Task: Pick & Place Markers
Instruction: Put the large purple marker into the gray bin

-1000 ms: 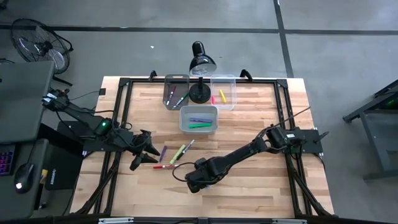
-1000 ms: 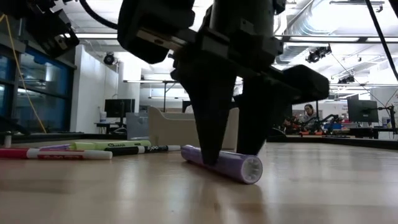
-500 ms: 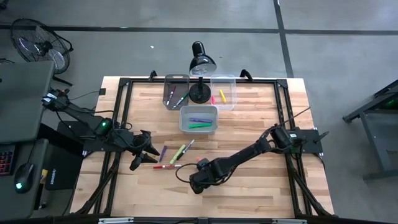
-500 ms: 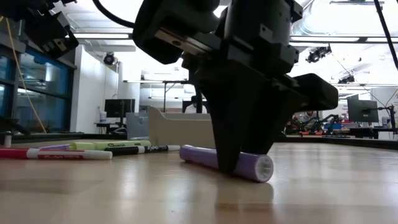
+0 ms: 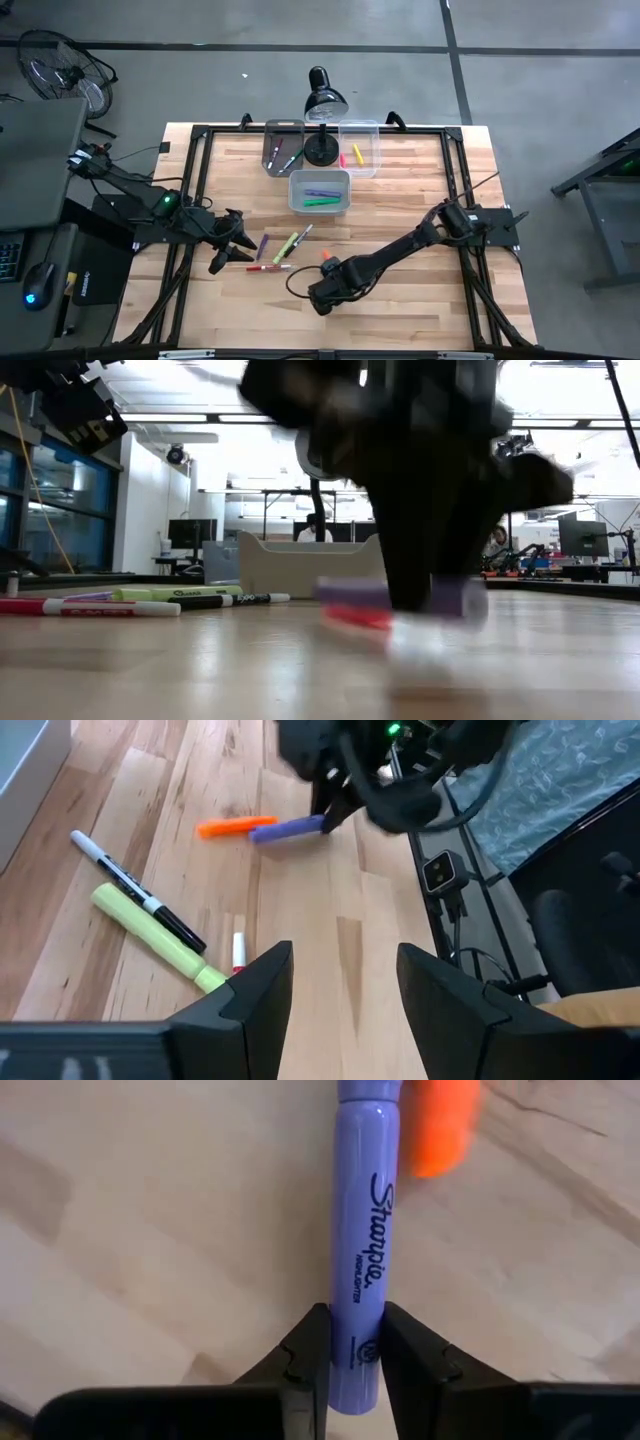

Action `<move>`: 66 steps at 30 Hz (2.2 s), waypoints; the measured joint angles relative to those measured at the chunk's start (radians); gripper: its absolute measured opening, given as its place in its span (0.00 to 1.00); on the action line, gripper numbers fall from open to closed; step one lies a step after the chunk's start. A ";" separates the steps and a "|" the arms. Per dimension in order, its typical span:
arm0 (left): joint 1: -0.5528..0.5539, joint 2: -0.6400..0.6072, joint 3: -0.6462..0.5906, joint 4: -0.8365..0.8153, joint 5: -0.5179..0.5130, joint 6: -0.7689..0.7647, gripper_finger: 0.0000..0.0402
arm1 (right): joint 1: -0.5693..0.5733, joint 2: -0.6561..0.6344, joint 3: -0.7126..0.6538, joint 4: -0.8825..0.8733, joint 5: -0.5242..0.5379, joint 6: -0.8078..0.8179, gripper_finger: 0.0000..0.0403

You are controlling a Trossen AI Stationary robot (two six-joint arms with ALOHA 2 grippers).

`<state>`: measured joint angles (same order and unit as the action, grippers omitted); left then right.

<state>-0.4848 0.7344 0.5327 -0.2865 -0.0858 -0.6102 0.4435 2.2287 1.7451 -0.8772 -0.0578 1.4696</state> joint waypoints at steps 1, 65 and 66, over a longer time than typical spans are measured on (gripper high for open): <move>0.000 0.001 0.000 0.001 0.000 0.000 0.44 | 0.000 -0.018 0.001 0.000 0.000 0.000 0.15; 0.001 0.135 0.000 0.340 -0.502 -0.210 0.44 | -0.484 -0.484 -0.269 -0.119 0.195 -1.477 0.17; 0.001 0.140 0.000 0.351 -0.506 -0.210 0.44 | -0.496 -0.503 -0.299 -0.080 0.175 -1.496 0.17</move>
<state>-0.4843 0.8747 0.5327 0.0642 -0.5913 -0.8207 -0.0527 1.7258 1.4462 -0.9576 0.1167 -0.0260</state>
